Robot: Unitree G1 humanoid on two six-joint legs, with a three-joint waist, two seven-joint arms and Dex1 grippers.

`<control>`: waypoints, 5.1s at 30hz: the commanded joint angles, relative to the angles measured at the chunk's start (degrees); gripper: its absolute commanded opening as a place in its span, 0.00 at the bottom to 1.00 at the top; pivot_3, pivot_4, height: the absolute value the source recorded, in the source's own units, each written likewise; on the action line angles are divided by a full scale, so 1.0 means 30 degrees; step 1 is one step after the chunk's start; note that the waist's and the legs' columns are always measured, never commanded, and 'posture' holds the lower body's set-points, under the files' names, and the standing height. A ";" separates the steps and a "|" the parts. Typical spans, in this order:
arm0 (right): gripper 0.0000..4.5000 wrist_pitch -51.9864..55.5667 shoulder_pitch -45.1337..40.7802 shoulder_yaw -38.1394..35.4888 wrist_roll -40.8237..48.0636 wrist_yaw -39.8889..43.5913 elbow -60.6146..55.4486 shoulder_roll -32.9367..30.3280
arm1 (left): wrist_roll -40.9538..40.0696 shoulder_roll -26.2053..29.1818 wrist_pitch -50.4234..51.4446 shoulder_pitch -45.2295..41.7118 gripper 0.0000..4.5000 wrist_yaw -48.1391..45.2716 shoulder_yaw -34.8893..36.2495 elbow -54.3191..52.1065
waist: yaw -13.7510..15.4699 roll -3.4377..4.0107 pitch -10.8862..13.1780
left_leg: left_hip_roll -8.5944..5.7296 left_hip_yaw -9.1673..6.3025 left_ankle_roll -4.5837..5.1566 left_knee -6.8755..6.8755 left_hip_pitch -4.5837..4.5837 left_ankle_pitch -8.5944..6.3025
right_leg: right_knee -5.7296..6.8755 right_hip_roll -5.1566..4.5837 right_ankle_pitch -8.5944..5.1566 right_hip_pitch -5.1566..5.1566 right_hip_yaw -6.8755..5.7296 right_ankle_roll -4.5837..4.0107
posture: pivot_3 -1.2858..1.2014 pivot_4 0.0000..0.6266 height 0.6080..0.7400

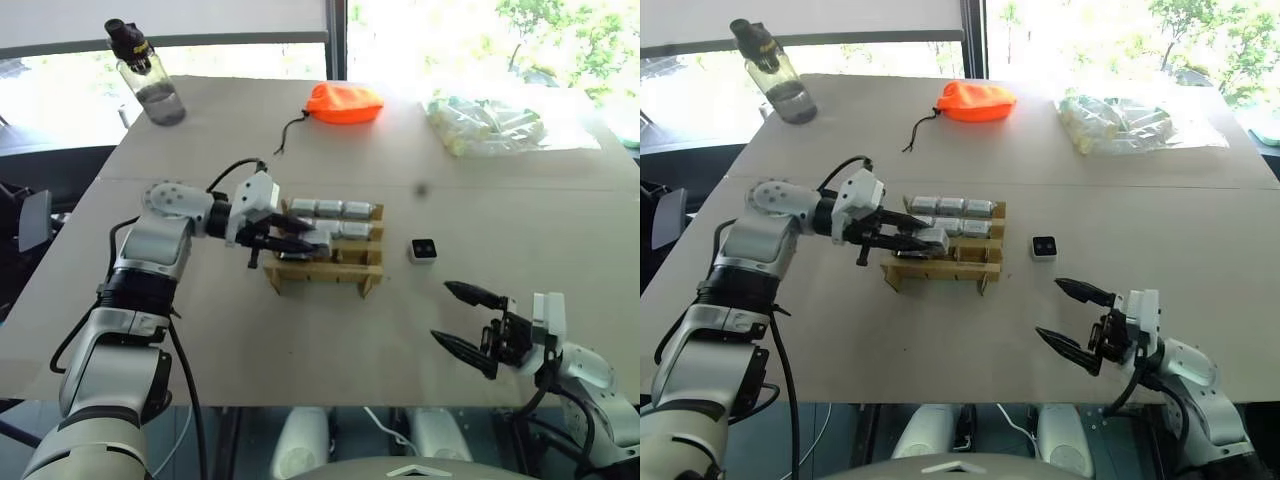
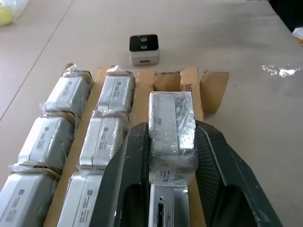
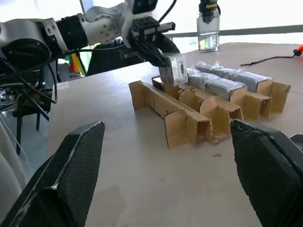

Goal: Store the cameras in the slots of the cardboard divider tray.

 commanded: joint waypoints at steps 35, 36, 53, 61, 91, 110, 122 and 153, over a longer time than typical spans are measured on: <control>0.93 -0.0685 0.0187 -0.2204 -0.1155 0.3272 0.0937 0.1904 | 0.1024 -0.1049 -0.1234 -0.1099 0.17 -0.1049 -0.0189 0.2058 | -0.0004 -0.0002 -0.0005 | -0.0006 0.0004 -0.0002 0.0005 0.0014 0.0001 | 0.0013 0.0002 0.0000 0.0006 0.0005 0.0000 | 0.52 0.24 0.89; 0.93 -0.0669 0.0196 -0.2226 -0.1140 0.3276 0.0929 0.1912 | 0.1039 -0.1032 -0.1268 -0.1105 0.17 -0.1073 -0.0202 0.2120 | -0.0004 -0.0001 -0.0005 | -0.0006 0.0003 -0.0002 0.0005 0.0015 0.0002 | 0.0014 0.0002 0.0000 0.0006 0.0005 0.0000 | 0.52 0.24 0.89; 0.93 -0.0516 0.0166 -0.2386 -0.0961 0.3078 0.0631 0.2061 | 0.0391 -0.0709 -0.1284 -0.1109 0.17 -0.1085 -0.1106 0.2442 | -0.0006 -0.0003 -0.0009 | -0.0006 0.0004 -0.0002 0.0004 0.0032 0.0001 | 0.0016 0.0001 0.0000 0.0023 0.0008 -0.0001 | 0.52 0.24 0.89; 0.93 -0.0525 0.0163 -0.2458 -0.0935 0.3161 0.0683 0.2083 | 0.0616 -0.0830 -0.1761 -0.1122 0.17 -0.1077 -0.1192 0.2904 | -0.0016 -0.0004 -0.0011 | -0.0004 0.0003 -0.0002 0.0004 0.0034 0.0001 | 0.0015 0.0003 0.0000 0.0022 0.0010 -0.0001 | 0.52 0.24 0.89; 0.93 -0.0075 -0.0055 -0.2078 -0.3644 -0.0046 0.0402 0.2720 | -0.0831 -0.0419 0.0373 -0.0615 0.99 -0.1060 0.0751 -0.0345 | -0.0041 -0.0005 -0.0011 | 0.0007 -0.0023 -0.0002 0.0005 0.0022 0.0001 | 0.0013 0.0000 0.0000 0.0028 -0.0006 -0.0002 | 0.52 0.24 0.89; 0.93 0.9962 -0.3890 -0.0006 -1.1442 -1.5467 -0.1979 0.7825 | -0.4959 0.3840 0.8203 0.6741 0.99 0.4475 0.6484 -1.2360 | -0.0093 0.0007 -0.0013 | 0.0005 -0.0019 -0.0013 -0.0014 0.0006 0.0005 | 0.0020 -0.0009 -0.0004 -0.0009 0.0017 -0.0006 | 0.52 0.24 0.89; 0.93 1.1432 -0.5036 0.0193 -1.1852 -1.7394 -0.1022 0.9471 | -0.5579 0.4686 0.8945 0.8843 0.99 0.6079 0.7923 -1.3649 | -0.0176 0.0004 -0.0016 | 0.0004 -0.0021 -0.0016 -0.0020 0.0014 0.0005 | 0.0019 -0.0007 -0.0004 -0.0007 0.0012 -0.0007 | 0.52 0.24 0.89; 0.42 -0.7045 -1.2515 0.4610 -2.0375 -1.0128 0.3927 -0.0764 | -0.4290 0.0853 0.7212 0.0316 1.00 0.1981 0.1116 -0.5988 | -0.0514 0.0010 0.0007 | -0.0039 0.0036 -0.0013 -0.0027 0.0006 0.0006 | 0.0007 0.0021 -0.0003 -0.0027 0.0039 0.0000 | 0.52 0.24 0.89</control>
